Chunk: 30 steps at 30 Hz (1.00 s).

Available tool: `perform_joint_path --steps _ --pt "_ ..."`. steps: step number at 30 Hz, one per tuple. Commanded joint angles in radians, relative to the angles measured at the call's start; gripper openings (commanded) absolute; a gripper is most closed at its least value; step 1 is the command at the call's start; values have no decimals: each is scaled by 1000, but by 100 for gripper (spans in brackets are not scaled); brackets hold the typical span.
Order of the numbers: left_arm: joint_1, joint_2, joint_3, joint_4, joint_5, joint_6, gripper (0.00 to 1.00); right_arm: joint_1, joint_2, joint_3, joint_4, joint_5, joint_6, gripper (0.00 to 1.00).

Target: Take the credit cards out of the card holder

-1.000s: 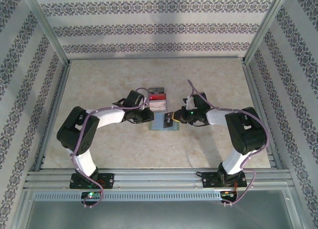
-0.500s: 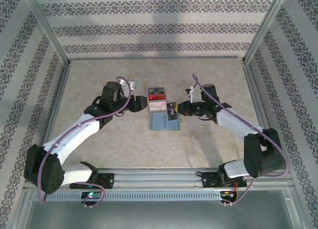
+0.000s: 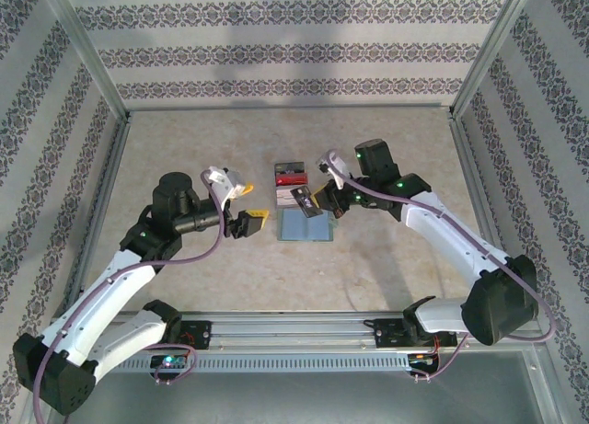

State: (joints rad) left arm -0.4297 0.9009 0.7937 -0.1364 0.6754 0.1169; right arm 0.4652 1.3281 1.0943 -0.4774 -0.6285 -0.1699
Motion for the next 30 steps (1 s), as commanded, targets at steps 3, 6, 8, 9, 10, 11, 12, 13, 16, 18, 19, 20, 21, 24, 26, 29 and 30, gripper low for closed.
perform_joint_path --steps 3,6,8,9,10,11,12,13,16,18,19,20,21,24,26,29,30 --pt "5 43 44 -64 145 165 80 95 -45 82 -144 55 -297 0" --pt "4 77 38 0 184 166 79 150 -64 88 -157 98 -392 0" --pt "4 106 46 23 203 171 78 182 -74 88 -158 124 -449 0" --pt "3 118 49 29 215 175 78 197 -79 88 -158 133 -471 0" --pt "0 133 54 36 229 178 77 209 -81 90 -159 141 -491 0" --pt "-2 144 57 46 247 181 77 220 -82 94 -159 152 -509 0" --pt "-4 154 58 53 260 188 76 227 -80 99 -160 164 -519 0" --pt "-6 164 57 59 272 197 76 233 -74 108 -166 172 -528 0" --pt "-11 193 65 69 293 221 72 245 -48 151 -196 173 -547 0" --pt "-15 214 76 73 301 223 63 254 -35 171 -202 165 -553 0" --pt "-19 222 79 80 304 216 57 259 -30 177 -201 160 -557 0" --pt "-22 226 79 92 311 209 53 264 -25 184 -200 155 -561 0" --pt "-24 230 78 104 318 202 50 264 -20 188 -197 148 -558 0" --pt "-31 237 67 142 325 183 35 268 0 205 -193 125 -548 0" --pt "-32 239 62 153 324 178 22 269 13 215 -193 119 -542 0" --pt "-32 236 56 157 321 178 5 268 26 220 -188 139 -535 0" --pt "-32 234 54 158 319 177 1 267 29 223 -190 144 -535 0"
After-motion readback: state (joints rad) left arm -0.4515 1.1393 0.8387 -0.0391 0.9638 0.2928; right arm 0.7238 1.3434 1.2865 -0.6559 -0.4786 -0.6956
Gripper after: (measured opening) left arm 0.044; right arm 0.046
